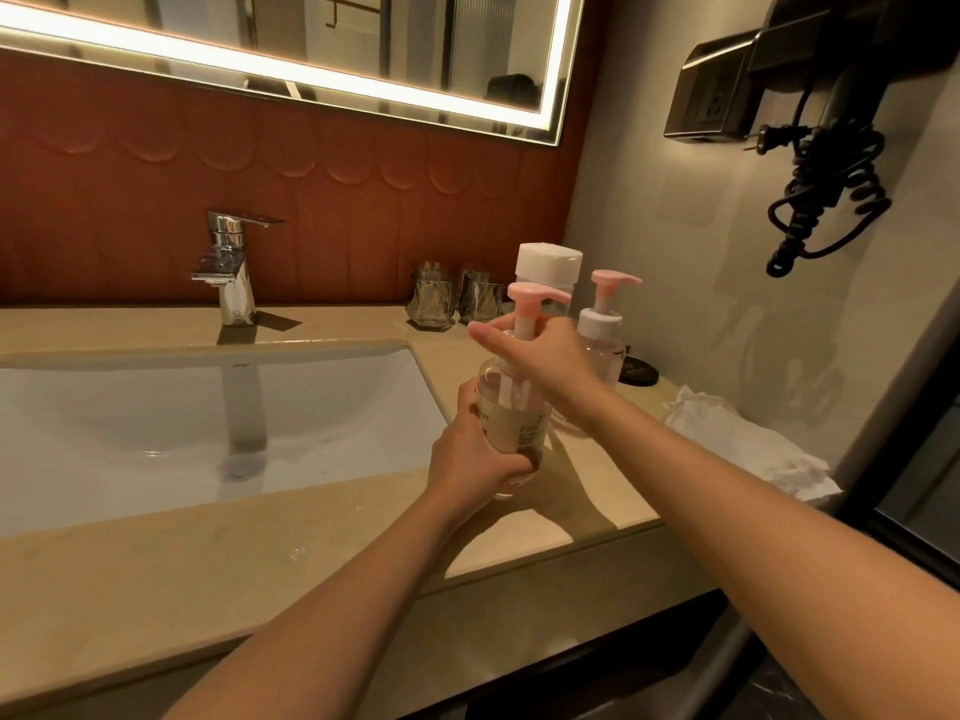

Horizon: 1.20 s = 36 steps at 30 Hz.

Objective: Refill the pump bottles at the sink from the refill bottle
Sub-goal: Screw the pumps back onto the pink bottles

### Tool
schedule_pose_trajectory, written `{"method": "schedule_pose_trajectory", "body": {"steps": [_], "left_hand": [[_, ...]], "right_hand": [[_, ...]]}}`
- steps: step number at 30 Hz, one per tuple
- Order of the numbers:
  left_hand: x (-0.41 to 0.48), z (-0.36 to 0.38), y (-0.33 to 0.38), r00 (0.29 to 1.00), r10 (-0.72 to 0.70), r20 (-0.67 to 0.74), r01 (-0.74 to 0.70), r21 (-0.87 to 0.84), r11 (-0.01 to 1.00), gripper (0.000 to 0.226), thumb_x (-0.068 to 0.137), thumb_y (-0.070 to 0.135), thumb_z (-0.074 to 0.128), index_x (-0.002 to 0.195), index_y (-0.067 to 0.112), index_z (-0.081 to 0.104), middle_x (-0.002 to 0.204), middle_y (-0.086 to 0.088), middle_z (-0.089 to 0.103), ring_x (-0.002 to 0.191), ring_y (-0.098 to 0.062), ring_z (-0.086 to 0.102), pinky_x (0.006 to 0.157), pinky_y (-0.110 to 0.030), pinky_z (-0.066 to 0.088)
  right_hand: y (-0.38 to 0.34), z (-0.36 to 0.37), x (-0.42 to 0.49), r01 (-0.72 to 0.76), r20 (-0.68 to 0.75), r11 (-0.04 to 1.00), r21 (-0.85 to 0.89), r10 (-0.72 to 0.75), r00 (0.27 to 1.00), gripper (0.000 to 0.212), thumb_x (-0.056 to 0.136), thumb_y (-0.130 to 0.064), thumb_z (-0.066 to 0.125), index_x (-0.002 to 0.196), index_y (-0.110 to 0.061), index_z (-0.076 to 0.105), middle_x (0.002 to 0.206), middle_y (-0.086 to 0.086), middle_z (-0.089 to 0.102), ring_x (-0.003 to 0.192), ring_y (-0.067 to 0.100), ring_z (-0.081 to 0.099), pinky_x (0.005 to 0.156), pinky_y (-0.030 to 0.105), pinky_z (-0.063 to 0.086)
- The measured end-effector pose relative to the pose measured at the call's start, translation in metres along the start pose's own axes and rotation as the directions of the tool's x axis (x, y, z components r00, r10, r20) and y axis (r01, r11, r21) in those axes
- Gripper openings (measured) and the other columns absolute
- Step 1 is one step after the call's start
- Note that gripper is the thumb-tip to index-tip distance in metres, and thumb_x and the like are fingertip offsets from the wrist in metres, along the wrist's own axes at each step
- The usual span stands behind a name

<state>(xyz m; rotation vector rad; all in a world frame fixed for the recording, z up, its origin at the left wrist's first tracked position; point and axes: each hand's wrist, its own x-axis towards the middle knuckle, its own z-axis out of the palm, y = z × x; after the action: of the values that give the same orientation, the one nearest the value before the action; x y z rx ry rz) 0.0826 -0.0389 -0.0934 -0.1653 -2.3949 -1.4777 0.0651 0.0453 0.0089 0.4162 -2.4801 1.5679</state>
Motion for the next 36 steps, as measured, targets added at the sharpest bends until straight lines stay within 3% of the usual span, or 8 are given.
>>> {"method": "schedule_pose_trajectory", "body": {"steps": [5,12,15,18,22,27,32,36], "left_hand": [[0.001,0.003,0.003,1.0,-0.011,-0.026,0.01,-0.039,0.999,0.086,0.07,0.033,0.079,0.134,0.032,0.021,0.114,0.006,0.054,0.093,-0.013,0.056,0.071,-0.02,0.046],[-0.001,0.0,0.0,1.0,-0.006,0.027,0.007,-0.024,1.0,0.092,0.065,0.028,0.082,0.134,0.031,0.022,0.118,0.002,0.055,0.101,-0.018,0.057,0.081,-0.028,0.051],[-0.001,0.0,0.0,0.999,0.001,0.035,0.0,-0.038,0.999,0.091,0.067,0.028,0.081,0.136,0.031,0.021,0.127,0.002,0.051,0.108,-0.019,0.054,0.086,-0.03,0.051],[-0.001,0.001,0.0,1.0,0.002,0.028,-0.001,-0.021,1.0,0.092,0.066,0.029,0.081,0.135,0.031,0.021,0.126,0.001,0.052,0.108,-0.019,0.055,0.087,-0.032,0.052],[0.0,0.003,0.004,1.0,-0.019,-0.012,0.019,-0.034,0.999,0.082,0.073,0.034,0.076,0.134,0.032,0.021,0.12,0.002,0.056,0.103,-0.021,0.059,0.084,-0.032,0.051],[0.001,0.004,0.002,0.999,-0.028,-0.017,0.027,-0.057,0.998,0.08,0.074,0.035,0.075,0.134,0.036,0.022,0.118,0.004,0.057,0.102,-0.018,0.058,0.082,-0.03,0.051],[0.002,0.003,-0.004,1.0,-0.003,0.018,0.004,-0.019,1.0,0.094,0.063,0.03,0.083,0.133,0.035,0.021,0.121,0.004,0.055,0.099,-0.015,0.057,0.081,-0.028,0.052],[0.002,0.004,-0.002,1.0,-0.001,0.001,0.001,-0.007,1.0,0.091,0.066,0.033,0.082,0.132,0.034,0.02,0.116,0.007,0.054,0.094,-0.012,0.056,0.076,-0.023,0.051]], "right_hand": [[0.01,0.024,-0.012,-0.004,-0.33,0.987,-0.162,-0.051,0.943,0.04,0.076,-0.064,0.06,0.085,-0.025,0.055,0.09,-0.007,0.063,0.096,0.021,0.06,0.096,0.05,0.044],[-0.004,-0.004,-0.004,-0.06,0.022,0.997,-0.045,0.061,0.998,0.06,0.074,-0.044,0.073,0.123,-0.017,0.05,0.118,0.002,0.058,0.11,0.022,0.055,0.094,0.042,0.046],[0.0,-0.015,-0.003,-0.046,0.184,0.998,0.045,0.037,0.982,0.031,0.076,-0.032,0.074,0.102,-0.023,0.062,0.105,-0.003,0.064,0.1,0.016,0.059,0.09,0.038,0.045],[0.003,-0.007,-0.006,-0.032,0.053,0.996,0.088,0.028,0.998,0.02,0.075,-0.031,0.075,0.087,-0.022,0.061,0.092,-0.005,0.064,0.091,0.014,0.059,0.085,0.037,0.044],[0.005,0.02,-0.017,-0.049,-0.258,0.998,0.036,0.057,0.965,0.043,0.08,-0.045,0.067,0.111,-0.017,0.056,0.111,-0.002,0.062,0.107,0.02,0.056,0.094,0.041,0.044],[0.008,0.02,-0.015,-0.048,-0.322,0.998,-0.039,0.033,0.946,0.083,0.073,-0.058,0.067,0.138,-0.024,0.03,0.141,-0.001,0.041,0.13,0.024,0.037,0.105,0.052,0.034],[0.011,0.002,-0.009,-0.03,-0.1,0.993,0.111,0.041,0.994,0.07,0.074,-0.041,0.074,0.133,-0.02,0.043,0.128,-0.003,0.053,0.12,0.02,0.05,0.087,0.031,0.045],[0.019,0.012,-0.02,0.018,-0.208,0.997,0.073,-0.002,0.978,0.06,0.08,-0.043,0.067,0.132,-0.021,0.046,0.127,-0.004,0.056,0.11,0.011,0.053,0.088,0.028,0.042]]}}
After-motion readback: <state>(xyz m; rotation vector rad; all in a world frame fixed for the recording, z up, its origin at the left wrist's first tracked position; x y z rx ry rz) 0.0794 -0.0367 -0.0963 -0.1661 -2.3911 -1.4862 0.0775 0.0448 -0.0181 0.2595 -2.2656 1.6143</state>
